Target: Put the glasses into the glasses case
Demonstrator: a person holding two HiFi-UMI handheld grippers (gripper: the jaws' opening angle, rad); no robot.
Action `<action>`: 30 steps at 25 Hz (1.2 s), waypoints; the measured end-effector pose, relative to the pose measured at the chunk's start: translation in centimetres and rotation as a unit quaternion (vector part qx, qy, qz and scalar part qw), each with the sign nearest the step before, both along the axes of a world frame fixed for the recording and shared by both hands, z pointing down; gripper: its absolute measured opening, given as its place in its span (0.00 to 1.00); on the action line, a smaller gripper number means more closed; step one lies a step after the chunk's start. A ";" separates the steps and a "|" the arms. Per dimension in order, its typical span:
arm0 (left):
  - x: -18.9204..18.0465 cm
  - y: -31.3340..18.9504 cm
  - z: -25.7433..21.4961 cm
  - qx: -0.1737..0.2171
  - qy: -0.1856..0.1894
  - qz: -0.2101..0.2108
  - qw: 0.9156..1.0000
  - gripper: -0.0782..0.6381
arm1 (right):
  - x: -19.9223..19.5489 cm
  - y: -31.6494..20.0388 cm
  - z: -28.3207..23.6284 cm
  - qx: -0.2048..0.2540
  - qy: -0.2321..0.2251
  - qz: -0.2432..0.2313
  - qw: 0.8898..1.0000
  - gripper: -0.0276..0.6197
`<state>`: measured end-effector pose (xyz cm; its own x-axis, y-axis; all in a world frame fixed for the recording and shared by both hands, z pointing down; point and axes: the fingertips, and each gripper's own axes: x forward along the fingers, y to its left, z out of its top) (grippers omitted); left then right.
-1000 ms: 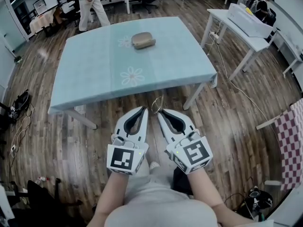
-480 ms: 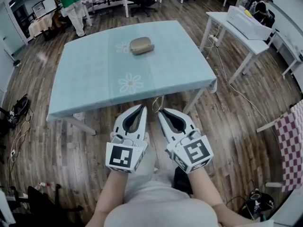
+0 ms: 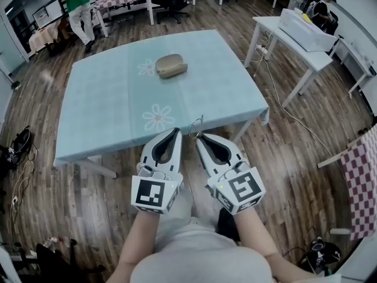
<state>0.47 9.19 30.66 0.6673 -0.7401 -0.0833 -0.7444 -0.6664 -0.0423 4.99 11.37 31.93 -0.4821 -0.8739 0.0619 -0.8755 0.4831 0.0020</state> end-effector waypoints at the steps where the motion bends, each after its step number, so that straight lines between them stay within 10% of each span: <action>1: 0.1 -0.8 -0.1 0.000 0.000 0.000 1.000 0.12 | 0.0 -0.8 -0.1 0.001 0.000 0.001 1.000 0.08; 30: -0.8 -23.8 2.1 -0.053 0.018 0.012 0.998 0.12 | -0.9 -23.6 1.7 -0.045 0.035 -0.006 0.998 0.08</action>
<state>-0.33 -14.63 32.75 0.6823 -0.7305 -0.0304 -0.7285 -0.6828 0.0558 4.11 -12.25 33.65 -0.4843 -0.8574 0.1740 -0.8689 0.4946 0.0190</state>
